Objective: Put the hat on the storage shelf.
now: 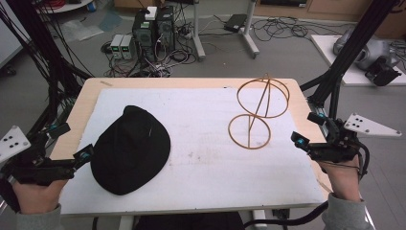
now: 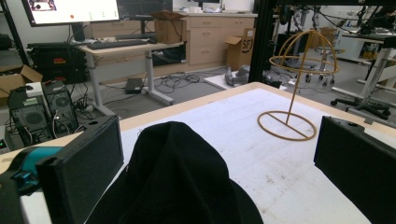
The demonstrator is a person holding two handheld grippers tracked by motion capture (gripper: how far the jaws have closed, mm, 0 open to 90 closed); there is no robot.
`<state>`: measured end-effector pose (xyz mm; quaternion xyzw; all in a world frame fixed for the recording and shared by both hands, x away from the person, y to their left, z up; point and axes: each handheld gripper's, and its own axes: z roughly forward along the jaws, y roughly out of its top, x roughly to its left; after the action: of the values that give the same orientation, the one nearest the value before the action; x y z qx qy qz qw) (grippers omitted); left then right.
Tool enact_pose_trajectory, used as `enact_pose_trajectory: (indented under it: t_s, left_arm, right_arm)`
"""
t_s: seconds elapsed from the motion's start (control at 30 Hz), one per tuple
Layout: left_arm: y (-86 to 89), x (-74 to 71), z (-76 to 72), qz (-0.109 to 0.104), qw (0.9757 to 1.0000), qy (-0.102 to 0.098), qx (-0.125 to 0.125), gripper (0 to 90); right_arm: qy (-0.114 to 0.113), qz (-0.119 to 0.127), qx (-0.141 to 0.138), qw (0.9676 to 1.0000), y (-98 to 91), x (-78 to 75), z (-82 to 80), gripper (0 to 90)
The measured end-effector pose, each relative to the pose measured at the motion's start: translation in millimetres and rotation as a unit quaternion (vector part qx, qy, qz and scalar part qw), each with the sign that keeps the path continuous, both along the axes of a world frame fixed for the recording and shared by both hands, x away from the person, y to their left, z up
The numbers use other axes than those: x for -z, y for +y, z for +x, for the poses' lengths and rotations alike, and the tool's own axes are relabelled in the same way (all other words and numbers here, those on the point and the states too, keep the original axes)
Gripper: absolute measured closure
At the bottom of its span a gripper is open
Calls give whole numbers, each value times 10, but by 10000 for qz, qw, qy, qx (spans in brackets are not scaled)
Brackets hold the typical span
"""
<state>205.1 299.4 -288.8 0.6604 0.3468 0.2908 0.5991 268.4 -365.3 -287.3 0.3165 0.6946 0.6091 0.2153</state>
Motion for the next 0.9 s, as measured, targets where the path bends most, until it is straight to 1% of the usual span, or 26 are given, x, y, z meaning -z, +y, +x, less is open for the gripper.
enact_pose_trajectory:
  t_s: [0.37,0.47,0.5,0.67,0.7,0.77,0.8,0.83,0.9]
  left_arm:
    - [-3,-2,1,3,10000,27,22,17]
    - [-5,5,10,8,10000,52,20,17]
    - [-4,7,12,18,10000,56,24,17]
    - [1,9,10,-4,10000,58,8,17]
    - [2,8,9,-5,10000,60,3,17]
    - [6,8,13,0,10000,86,13,17]
    - [8,11,15,12,10000,92,19,17]
    - [6,14,19,6,9999,106,20,17]
    - [7,22,32,18,9998,186,42,17]
  right_arm:
    - [-1,-62,-61,10000,16,-13,-18,19]
    - [21,-72,-71,9999,25,-3,-6,19]
    - [62,-75,-70,9999,26,-1,-9,19]
    - [57,-82,-68,9999,19,4,-8,19]
    - [12,-95,-75,9999,18,4,-5,19]
    - [-7,-112,-81,9999,21,-2,-8,19]
    - [36,-95,-79,9999,26,-3,-14,19]
    - [6,-111,-92,9999,29,-1,-8,19]
    - [44,-105,-104,9999,37,2,-9,19]
